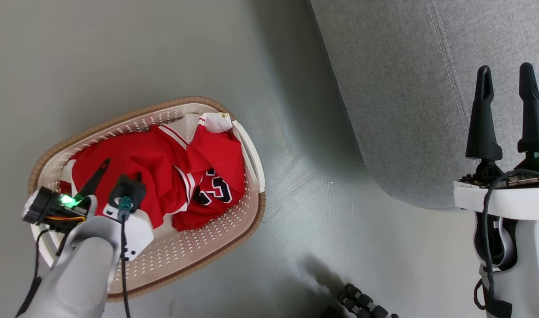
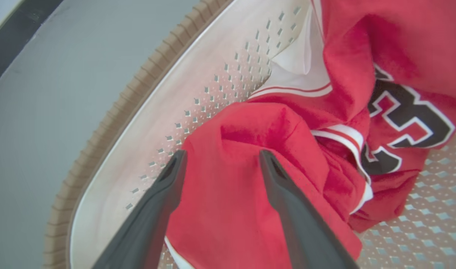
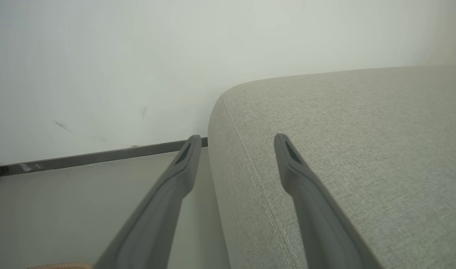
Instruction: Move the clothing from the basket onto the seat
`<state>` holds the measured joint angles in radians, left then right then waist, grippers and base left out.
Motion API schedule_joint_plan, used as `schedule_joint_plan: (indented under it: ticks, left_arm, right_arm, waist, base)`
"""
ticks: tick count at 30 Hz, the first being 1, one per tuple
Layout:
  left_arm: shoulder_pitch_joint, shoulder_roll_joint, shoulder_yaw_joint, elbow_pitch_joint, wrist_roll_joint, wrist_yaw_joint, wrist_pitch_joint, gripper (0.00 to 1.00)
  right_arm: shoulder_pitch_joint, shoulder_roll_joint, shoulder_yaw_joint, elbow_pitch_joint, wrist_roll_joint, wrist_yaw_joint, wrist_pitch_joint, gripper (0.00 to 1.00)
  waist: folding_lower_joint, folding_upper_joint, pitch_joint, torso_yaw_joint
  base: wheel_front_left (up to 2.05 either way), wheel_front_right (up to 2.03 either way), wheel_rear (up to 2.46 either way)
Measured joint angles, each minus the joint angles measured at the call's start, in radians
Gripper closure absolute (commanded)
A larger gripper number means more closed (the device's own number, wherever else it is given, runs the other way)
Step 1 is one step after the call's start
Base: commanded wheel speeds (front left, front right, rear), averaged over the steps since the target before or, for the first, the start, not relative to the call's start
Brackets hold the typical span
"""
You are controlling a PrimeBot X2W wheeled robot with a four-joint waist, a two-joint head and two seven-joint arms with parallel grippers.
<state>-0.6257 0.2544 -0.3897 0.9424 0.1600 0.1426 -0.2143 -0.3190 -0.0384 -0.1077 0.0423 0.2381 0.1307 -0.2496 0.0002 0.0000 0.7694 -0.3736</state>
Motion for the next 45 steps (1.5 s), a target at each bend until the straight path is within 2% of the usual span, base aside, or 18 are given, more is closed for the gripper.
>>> schedule_joint_plan:
  ticks: [4,7,8,9,10,21,34,45]
  left_arm:
    - [-0.01,0.015,0.009,0.028,0.0,0.005,0.022,0.0]
    - [-0.023,0.019,0.017,0.04,0.0,0.026,0.036,0.0]
    - [-0.027,0.02,0.019,0.044,0.0,0.026,0.039,0.24]
    - [-0.031,0.021,0.019,0.046,0.0,0.028,0.04,0.58]
    - [-0.036,0.019,0.019,0.049,0.0,0.034,0.04,1.0]
    - [-0.037,-0.021,0.011,0.065,-0.006,0.034,0.029,1.0]
    - [-0.037,-0.024,0.017,0.049,-0.028,0.034,-0.012,1.0]
    - [-0.019,-0.031,0.015,-0.048,-0.044,0.032,-0.034,1.0]
  right_arm:
    - [-0.013,0.0,0.015,0.002,0.004,0.0,0.0,0.0]
    - [-0.016,0.0,0.017,0.004,0.006,0.0,0.0,0.0]
    - [-0.017,0.0,0.018,0.006,0.009,0.0,0.0,0.0]
    - [-0.019,0.0,0.018,0.006,0.01,0.0,0.0,0.0]
    - [-0.032,0.0,0.018,0.007,0.01,0.0,0.0,0.0]
    - [-0.053,0.0,0.016,0.023,0.01,0.0,-0.001,0.0]
    - [-0.072,0.0,0.028,0.05,-0.007,0.0,-0.002,0.0]
    - [-0.075,0.0,0.061,0.083,-0.064,0.0,-0.002,0.0]
  waist:
    - [0.0,0.0,0.016,-0.015]
    - [0.0,0.0,0.026,-0.024]
    - [0.0,0.0,0.029,-0.026]
    - [0.0,0.0,0.032,-0.028]
    - [-0.0001,0.0,0.037,-0.032]
    - [-0.0001,0.0,0.028,-0.026]
    - [-0.0001,0.0,-0.012,0.007]
    - [-0.0001,0.0,-0.072,0.049]
  base:
    - [0.0,0.0,0.0]
    - [0.0,0.0,0.0]
    - [0.0,0.0,0.0]
    - [0.0,0.0,0.0]
    - [0.0,0.0,0.0]
    - [0.0,0.0,0.0]
    - [0.0,0.0,0.0]
    - [0.0,0.0,0.0]
